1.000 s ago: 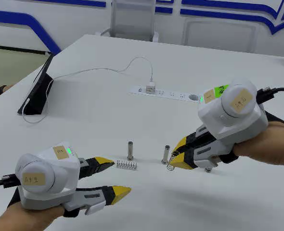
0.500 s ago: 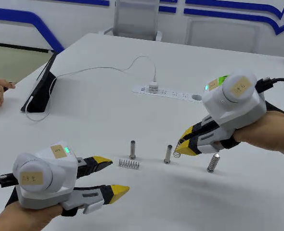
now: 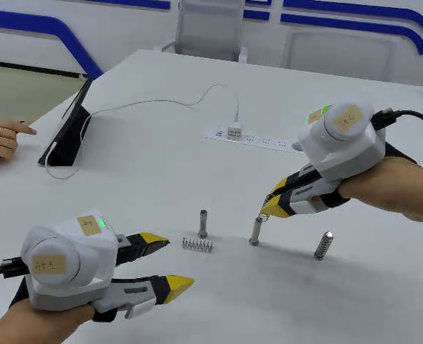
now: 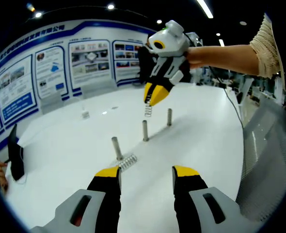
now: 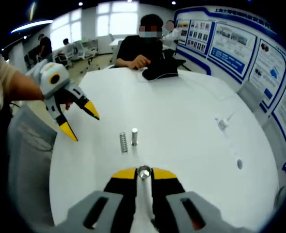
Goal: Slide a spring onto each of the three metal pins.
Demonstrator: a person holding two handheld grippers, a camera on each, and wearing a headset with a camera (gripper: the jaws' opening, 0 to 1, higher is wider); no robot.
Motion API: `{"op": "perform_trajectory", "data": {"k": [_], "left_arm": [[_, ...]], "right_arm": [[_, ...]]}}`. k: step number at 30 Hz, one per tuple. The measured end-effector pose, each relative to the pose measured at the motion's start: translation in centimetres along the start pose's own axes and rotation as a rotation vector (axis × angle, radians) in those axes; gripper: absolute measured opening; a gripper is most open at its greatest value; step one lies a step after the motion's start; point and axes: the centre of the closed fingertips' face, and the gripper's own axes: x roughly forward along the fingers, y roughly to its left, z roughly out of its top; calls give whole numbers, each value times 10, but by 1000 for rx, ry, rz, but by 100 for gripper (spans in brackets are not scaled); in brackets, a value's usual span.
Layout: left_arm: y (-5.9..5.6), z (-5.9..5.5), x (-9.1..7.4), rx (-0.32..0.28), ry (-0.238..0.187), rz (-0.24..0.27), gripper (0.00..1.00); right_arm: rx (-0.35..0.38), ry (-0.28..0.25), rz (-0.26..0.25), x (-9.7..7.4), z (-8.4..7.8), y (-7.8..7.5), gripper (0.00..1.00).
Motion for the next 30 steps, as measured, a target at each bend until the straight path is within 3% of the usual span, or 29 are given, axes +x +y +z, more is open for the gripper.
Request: {"op": "perform_trajectory", "data": {"k": [30], "left_arm": [[2, -2, -2, -13, 4, 15, 42]], "right_arm": [[34, 52, 24, 25, -13, -4, 12]]}}
